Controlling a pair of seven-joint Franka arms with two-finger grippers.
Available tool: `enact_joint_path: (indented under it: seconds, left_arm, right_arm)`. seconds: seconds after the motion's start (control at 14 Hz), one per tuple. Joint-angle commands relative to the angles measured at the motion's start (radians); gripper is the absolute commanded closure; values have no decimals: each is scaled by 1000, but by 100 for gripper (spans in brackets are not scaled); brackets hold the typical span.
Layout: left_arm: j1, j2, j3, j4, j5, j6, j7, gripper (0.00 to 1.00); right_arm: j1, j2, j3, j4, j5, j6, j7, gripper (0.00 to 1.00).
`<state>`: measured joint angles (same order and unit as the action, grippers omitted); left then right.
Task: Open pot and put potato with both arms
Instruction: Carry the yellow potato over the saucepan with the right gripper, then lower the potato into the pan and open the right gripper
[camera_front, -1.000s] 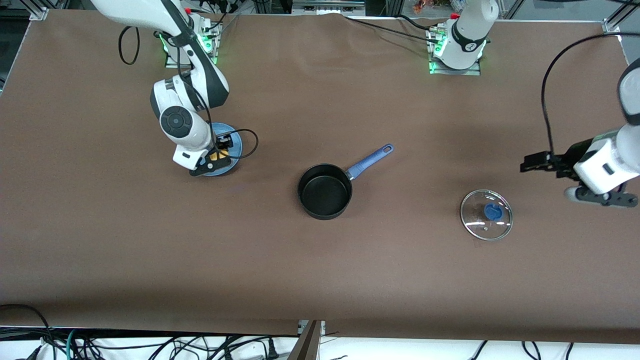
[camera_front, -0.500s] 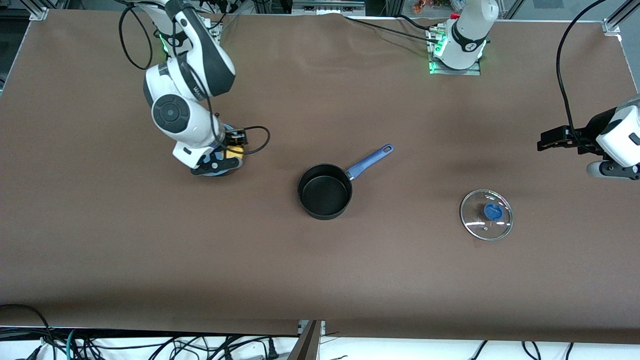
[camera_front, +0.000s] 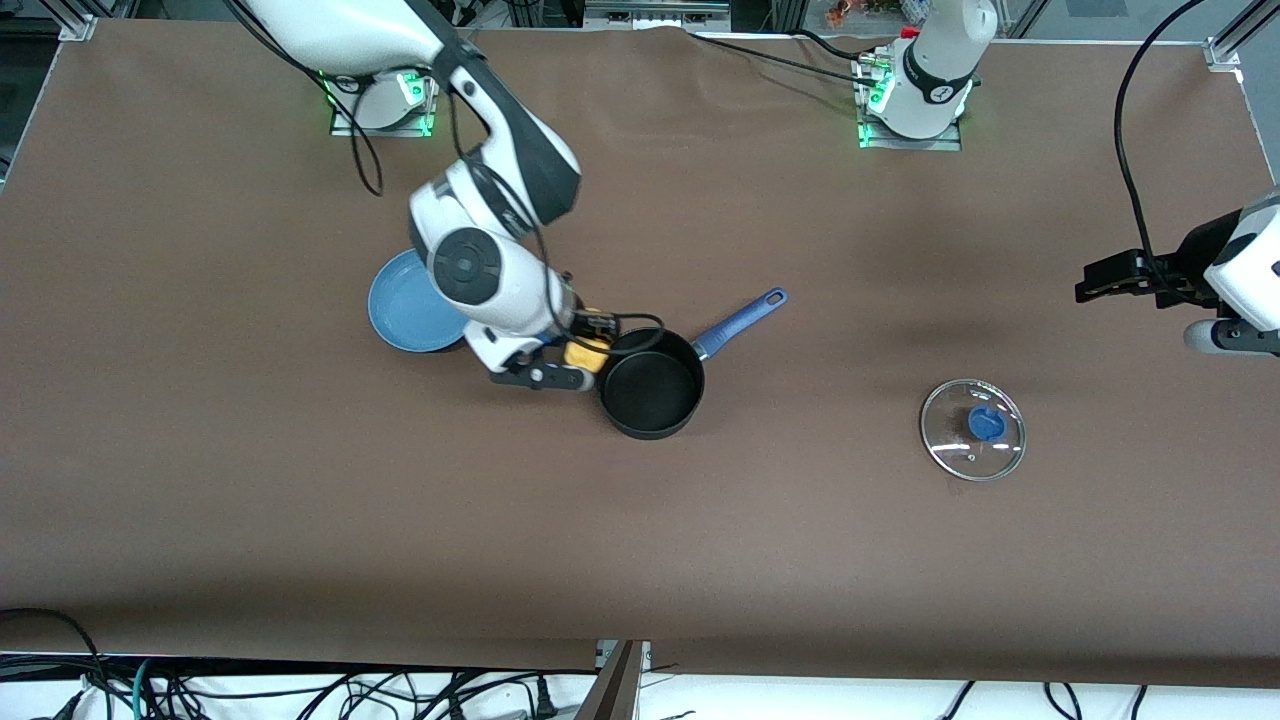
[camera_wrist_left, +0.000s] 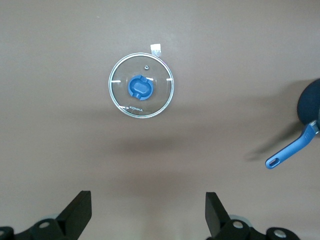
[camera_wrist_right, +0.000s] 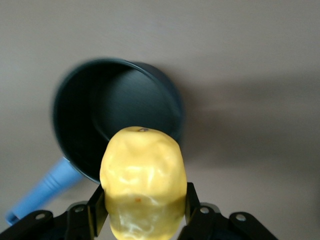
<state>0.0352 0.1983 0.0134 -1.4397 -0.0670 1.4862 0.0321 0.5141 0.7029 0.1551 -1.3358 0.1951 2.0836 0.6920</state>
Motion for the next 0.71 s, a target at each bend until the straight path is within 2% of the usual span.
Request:
enact_joint_path:
  seconds: [0.0, 0.29, 0.57, 0.64]
  left_arm:
    - [5, -10, -3, 12, -7, -21, -43, 0]
    - [5, -10, -3, 12, -2, -21, -43, 0]
    - [5, -10, -4, 12, 10, -20, -43, 0]
    - [5, -10, -4, 12, 10, -20, -43, 0]
  right_arm:
    - [33, 121, -2, 119, 13, 108, 56, 69]
    - [67, 199, -8, 119, -14, 202, 61, 69]
    - [84, 217, -9, 90, -68, 205, 60, 67]
    - [84, 217, -9, 90, -68, 202, 60, 43]
